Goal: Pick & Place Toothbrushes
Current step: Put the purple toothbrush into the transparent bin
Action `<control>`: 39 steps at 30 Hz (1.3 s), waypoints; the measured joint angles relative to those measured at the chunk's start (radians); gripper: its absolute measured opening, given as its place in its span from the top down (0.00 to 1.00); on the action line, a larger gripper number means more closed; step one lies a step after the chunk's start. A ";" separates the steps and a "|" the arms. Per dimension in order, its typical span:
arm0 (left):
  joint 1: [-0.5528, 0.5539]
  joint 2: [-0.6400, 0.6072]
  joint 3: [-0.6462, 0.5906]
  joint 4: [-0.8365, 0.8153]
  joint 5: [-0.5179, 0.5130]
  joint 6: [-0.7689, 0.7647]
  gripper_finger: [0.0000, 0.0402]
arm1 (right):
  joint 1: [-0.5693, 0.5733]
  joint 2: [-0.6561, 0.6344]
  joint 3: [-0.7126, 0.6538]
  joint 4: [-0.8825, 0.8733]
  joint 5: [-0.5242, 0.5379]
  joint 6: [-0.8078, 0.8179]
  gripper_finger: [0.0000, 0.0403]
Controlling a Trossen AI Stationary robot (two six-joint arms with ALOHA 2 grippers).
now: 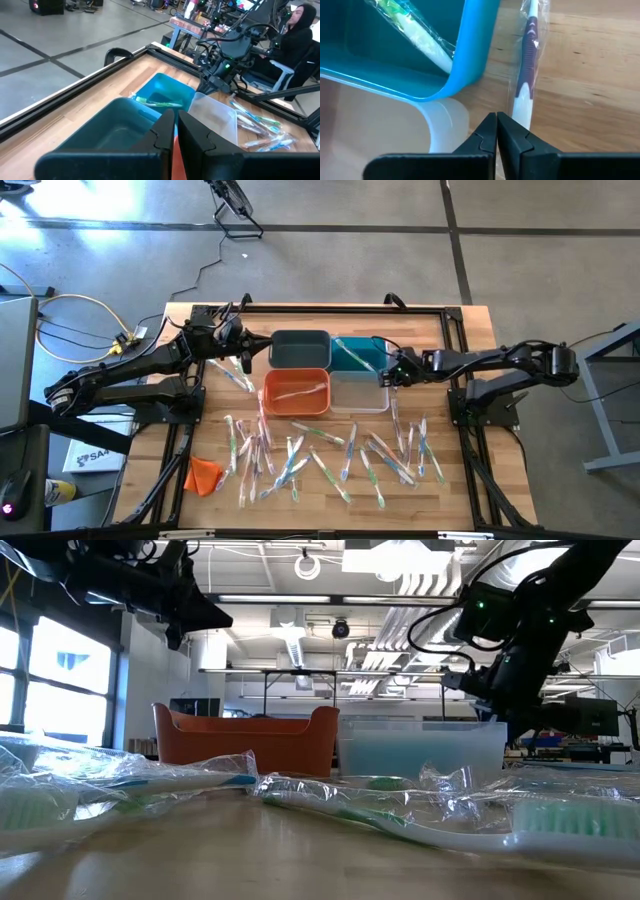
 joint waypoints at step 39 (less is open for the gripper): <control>0.000 0.000 0.000 0.001 -0.011 0.000 0.95 | -0.082 -0.117 0.092 -0.163 0.110 -0.248 0.99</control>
